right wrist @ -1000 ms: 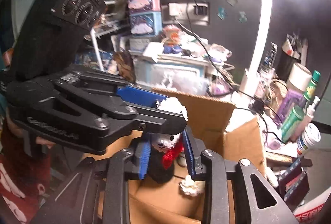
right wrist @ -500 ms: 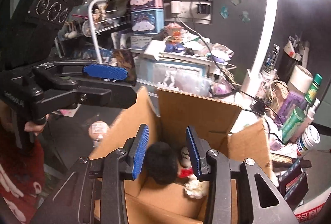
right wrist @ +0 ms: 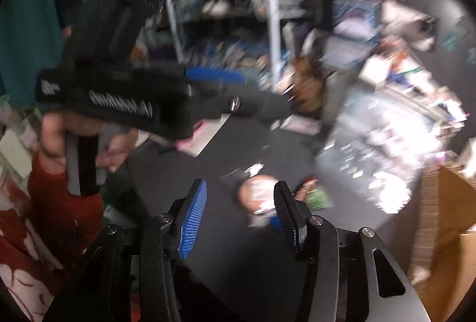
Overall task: Organize objects
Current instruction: 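Return the right gripper and grasp the bagged pink round sponge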
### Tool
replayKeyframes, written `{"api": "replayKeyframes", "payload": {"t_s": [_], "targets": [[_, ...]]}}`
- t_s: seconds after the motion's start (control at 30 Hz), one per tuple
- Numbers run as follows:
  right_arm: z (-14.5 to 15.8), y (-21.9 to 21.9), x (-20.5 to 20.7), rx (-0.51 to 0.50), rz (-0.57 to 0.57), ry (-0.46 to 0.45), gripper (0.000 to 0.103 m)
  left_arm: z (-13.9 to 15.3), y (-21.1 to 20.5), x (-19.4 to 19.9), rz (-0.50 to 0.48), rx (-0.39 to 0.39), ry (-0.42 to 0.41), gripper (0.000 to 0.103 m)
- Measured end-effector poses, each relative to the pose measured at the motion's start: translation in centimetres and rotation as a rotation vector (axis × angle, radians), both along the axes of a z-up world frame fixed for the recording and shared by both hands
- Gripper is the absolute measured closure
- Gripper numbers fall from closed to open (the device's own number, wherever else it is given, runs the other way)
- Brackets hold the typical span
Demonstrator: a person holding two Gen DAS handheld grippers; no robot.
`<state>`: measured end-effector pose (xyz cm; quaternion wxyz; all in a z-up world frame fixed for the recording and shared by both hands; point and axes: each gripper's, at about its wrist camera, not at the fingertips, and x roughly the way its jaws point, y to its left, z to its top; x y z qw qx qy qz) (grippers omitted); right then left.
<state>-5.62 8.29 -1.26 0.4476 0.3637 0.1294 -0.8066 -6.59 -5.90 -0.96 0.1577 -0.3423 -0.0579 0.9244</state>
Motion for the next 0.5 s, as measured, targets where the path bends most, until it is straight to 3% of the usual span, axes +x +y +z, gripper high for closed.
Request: {"api": "replayKeyframes", "payload": {"t_s": [0.1, 0.17, 0.23, 0.4, 0.5], "targets": [[-3.1, -2.7, -1.1, 0.049, 0.026, -0.024, 0.040, -1.6, -2.0, 0.6, 0.014, 0.019, -0.026, 0.018], [-5.2, -4.3, -2.2, 0.094, 0.009, -0.011, 0.039, -2.4, -2.9, 0.8, 0.026, 0.027, -0.040, 0.018], [-7.0, -5.3, -3.4, 0.124, -0.017, 0.001, 0.026, -3.2, -3.8, 1.0, 0.037, 0.037, -0.053, 0.018], [-10.3, -6.6, -6.7, 0.151, -0.030, -0.010, 0.021, -4.5, -6.1, 0.9, 0.077, 0.054, -0.083, 0.018], [-11.4, -6.9, -8.4, 0.143, -0.027, -0.072, 0.018, -4.9, -6.9, 0.4, 0.095, 0.053, -0.096, 0.018]]}}
